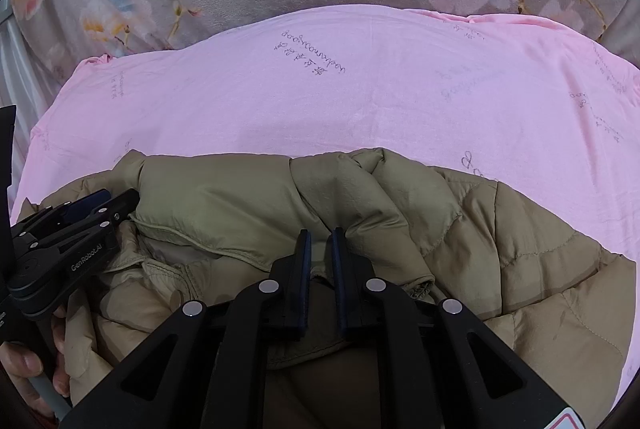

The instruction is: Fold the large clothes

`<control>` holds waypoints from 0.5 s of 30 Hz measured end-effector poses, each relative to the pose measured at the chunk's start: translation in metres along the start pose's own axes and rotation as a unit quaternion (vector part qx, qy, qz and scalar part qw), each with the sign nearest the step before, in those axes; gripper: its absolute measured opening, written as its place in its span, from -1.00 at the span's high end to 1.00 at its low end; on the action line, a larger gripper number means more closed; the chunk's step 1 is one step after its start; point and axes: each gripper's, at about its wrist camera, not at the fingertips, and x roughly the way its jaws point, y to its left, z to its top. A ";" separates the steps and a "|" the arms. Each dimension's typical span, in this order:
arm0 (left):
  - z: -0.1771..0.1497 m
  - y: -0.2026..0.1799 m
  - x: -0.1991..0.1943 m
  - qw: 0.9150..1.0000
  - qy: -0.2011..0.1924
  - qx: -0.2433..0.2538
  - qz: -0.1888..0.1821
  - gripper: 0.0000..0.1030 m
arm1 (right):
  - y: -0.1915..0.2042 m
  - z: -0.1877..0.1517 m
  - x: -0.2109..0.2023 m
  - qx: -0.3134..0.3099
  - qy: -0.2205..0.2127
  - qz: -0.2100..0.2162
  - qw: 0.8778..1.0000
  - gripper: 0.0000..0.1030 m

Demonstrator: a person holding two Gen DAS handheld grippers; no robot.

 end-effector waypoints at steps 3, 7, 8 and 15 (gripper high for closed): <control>0.000 0.000 0.000 1.000 0.000 0.000 0.000 0.20 | 0.000 0.000 0.000 0.000 0.000 0.000 1.000 0.80; 0.000 0.000 0.000 1.000 0.000 0.001 0.001 0.20 | 0.000 0.000 0.000 0.002 0.001 0.000 1.000 0.80; 0.000 0.000 0.000 1.000 0.000 0.001 0.002 0.20 | 0.000 0.000 0.000 0.002 0.001 0.001 1.000 0.80; -0.004 0.013 -0.020 1.000 -0.003 -0.017 -0.005 0.14 | -0.027 -0.013 -0.036 0.075 0.007 0.057 0.996 0.73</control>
